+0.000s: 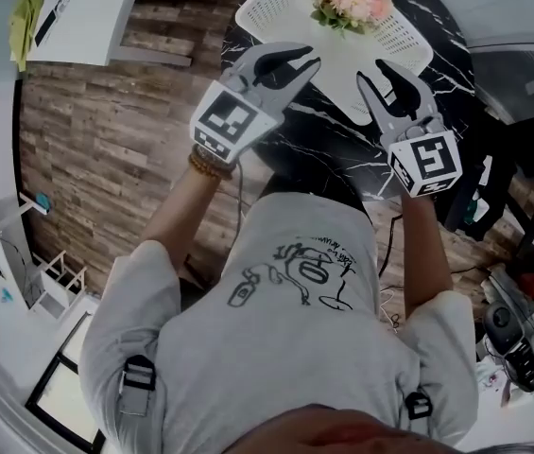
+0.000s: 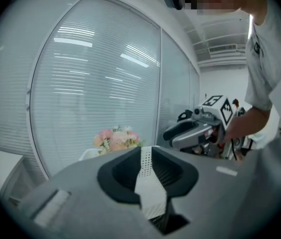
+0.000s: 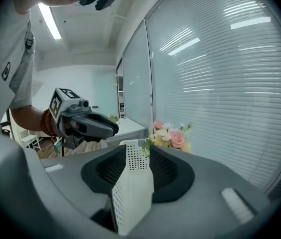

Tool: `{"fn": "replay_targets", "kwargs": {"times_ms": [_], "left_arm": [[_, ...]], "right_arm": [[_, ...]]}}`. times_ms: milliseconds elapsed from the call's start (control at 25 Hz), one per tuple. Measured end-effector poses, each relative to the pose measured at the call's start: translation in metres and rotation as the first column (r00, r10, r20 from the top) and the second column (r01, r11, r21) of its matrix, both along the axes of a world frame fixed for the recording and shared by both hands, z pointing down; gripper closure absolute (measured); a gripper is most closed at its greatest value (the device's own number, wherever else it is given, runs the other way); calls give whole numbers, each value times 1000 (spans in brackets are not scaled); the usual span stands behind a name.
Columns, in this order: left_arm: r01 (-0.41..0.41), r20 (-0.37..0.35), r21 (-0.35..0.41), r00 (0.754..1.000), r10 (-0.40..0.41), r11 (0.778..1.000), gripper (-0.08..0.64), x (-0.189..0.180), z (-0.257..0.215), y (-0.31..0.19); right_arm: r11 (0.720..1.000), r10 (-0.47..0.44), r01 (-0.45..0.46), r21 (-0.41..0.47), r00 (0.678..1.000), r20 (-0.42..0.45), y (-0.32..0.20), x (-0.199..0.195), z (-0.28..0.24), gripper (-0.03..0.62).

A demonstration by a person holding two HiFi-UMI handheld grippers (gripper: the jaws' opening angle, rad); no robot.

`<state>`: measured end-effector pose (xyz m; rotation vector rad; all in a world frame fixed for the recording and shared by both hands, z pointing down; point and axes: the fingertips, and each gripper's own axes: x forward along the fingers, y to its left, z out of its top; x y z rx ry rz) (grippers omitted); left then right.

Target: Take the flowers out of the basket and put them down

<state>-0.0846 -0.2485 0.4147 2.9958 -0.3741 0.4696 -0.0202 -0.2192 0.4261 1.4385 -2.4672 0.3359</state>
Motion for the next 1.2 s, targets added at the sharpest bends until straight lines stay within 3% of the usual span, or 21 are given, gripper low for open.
{"fn": "replay_targets", "kwargs": {"times_ms": [560,1200], "left_arm": [[-83,211,-7,974,83,997,374,13,79,-57],[-225,407,-57,884,228,973,238,38,139,-90]], "right_arm": [[988,-29,24,-153,999,-32,-52,17,79,250],[969,-122,102,-226,990,-77,-95,26,123,176]]}}
